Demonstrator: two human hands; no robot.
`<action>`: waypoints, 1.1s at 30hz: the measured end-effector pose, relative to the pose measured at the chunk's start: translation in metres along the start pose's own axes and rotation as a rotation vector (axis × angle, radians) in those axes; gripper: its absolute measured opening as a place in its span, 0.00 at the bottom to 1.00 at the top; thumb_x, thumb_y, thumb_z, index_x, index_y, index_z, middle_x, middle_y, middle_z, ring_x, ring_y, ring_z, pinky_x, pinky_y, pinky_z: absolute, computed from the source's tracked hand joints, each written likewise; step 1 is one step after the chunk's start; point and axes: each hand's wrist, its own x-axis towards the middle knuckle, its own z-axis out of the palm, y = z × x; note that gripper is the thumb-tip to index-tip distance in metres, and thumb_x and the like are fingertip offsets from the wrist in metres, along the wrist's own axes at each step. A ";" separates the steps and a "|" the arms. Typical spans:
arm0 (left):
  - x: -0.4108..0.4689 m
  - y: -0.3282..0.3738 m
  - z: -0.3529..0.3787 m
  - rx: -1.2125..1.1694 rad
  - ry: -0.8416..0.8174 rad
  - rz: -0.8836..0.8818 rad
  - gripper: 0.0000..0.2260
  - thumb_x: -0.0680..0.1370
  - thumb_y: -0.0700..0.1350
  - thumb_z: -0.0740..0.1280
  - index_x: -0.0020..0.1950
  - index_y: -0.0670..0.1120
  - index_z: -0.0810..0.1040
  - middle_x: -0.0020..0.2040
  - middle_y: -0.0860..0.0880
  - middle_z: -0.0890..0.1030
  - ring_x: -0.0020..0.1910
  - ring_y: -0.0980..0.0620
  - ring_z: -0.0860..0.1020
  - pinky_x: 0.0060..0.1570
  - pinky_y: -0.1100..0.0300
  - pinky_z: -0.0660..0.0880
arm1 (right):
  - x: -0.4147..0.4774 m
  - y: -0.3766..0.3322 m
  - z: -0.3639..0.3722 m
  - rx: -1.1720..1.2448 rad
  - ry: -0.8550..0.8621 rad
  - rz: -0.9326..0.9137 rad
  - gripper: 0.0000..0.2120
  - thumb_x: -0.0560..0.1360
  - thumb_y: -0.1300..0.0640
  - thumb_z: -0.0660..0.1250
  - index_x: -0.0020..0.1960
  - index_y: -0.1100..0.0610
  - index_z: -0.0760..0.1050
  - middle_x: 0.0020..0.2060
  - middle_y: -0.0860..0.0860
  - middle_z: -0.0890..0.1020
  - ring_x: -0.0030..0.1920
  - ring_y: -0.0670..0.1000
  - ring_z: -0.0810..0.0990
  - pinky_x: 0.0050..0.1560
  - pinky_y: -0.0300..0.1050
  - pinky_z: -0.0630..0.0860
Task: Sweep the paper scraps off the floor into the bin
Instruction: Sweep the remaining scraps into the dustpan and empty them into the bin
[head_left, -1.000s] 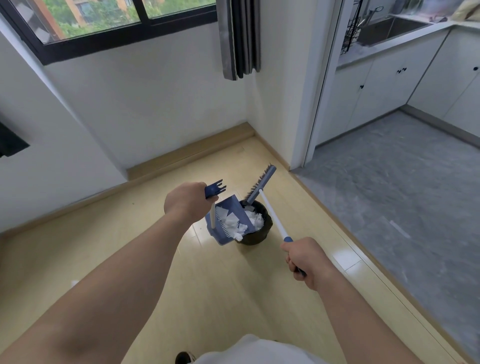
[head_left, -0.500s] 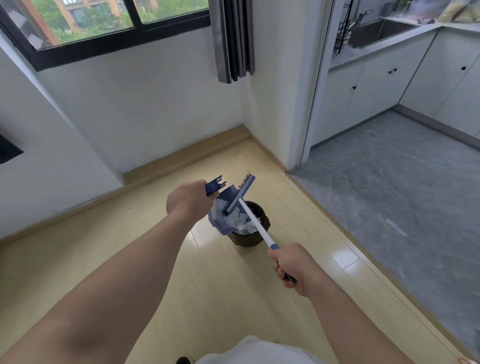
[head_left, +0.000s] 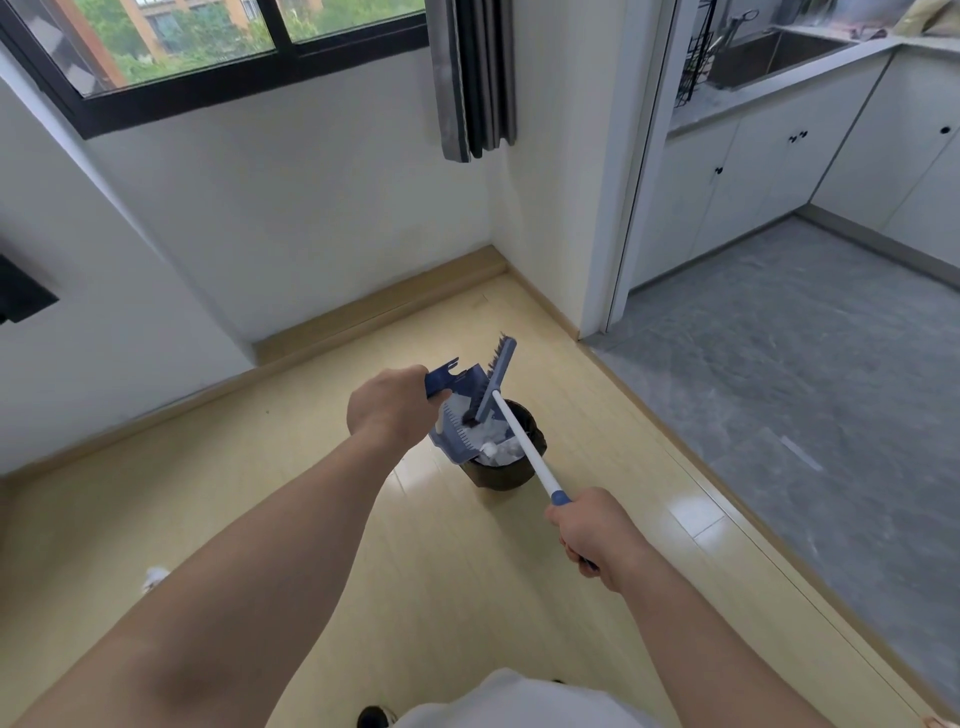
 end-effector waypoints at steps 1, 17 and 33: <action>0.000 -0.001 0.001 0.000 0.001 0.001 0.13 0.79 0.59 0.61 0.44 0.51 0.73 0.39 0.49 0.78 0.35 0.45 0.77 0.31 0.61 0.67 | 0.000 -0.001 0.000 -0.012 0.006 -0.005 0.03 0.78 0.61 0.61 0.46 0.60 0.72 0.34 0.55 0.68 0.27 0.50 0.63 0.26 0.39 0.59; -0.002 -0.014 0.014 0.001 -0.031 -0.033 0.16 0.78 0.61 0.61 0.41 0.50 0.73 0.38 0.49 0.79 0.35 0.44 0.77 0.31 0.60 0.68 | -0.008 -0.001 -0.009 0.107 0.031 -0.002 0.06 0.77 0.63 0.62 0.41 0.60 0.71 0.30 0.55 0.68 0.27 0.51 0.63 0.24 0.36 0.58; -0.004 -0.005 0.009 -0.005 -0.025 -0.012 0.14 0.80 0.59 0.60 0.43 0.50 0.73 0.39 0.49 0.79 0.36 0.45 0.77 0.31 0.60 0.68 | -0.024 -0.004 -0.001 0.274 -0.073 0.093 0.06 0.79 0.60 0.64 0.43 0.60 0.72 0.28 0.52 0.70 0.23 0.45 0.64 0.23 0.35 0.57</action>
